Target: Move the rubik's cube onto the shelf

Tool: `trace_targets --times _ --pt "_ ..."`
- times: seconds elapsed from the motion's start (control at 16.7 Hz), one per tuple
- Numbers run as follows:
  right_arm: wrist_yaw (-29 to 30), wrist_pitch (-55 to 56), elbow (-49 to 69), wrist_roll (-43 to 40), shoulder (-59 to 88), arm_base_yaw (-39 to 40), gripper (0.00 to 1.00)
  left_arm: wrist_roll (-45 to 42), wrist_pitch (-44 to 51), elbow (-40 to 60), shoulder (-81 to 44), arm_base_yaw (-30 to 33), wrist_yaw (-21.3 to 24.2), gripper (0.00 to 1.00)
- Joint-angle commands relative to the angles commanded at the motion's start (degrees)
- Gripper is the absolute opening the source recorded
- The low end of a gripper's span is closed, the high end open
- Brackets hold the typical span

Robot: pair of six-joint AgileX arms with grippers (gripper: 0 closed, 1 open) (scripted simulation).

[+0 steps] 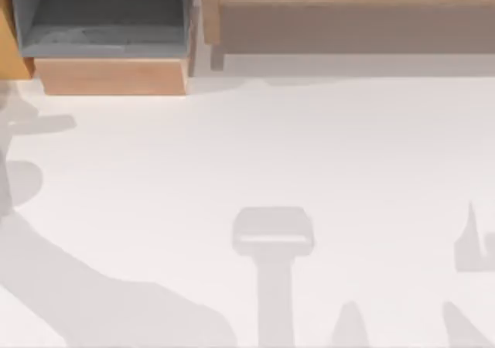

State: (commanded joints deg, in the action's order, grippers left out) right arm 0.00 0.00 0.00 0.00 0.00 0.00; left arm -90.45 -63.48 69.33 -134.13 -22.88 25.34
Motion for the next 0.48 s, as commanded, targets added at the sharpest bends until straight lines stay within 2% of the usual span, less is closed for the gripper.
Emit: trace_targets --times 0.48 --pt "0.0 0.0 0.0 0.0 0.0 0.0 1.0 -0.04 -7.08 -14.35 5.88 -3.14 3.2 0.0"
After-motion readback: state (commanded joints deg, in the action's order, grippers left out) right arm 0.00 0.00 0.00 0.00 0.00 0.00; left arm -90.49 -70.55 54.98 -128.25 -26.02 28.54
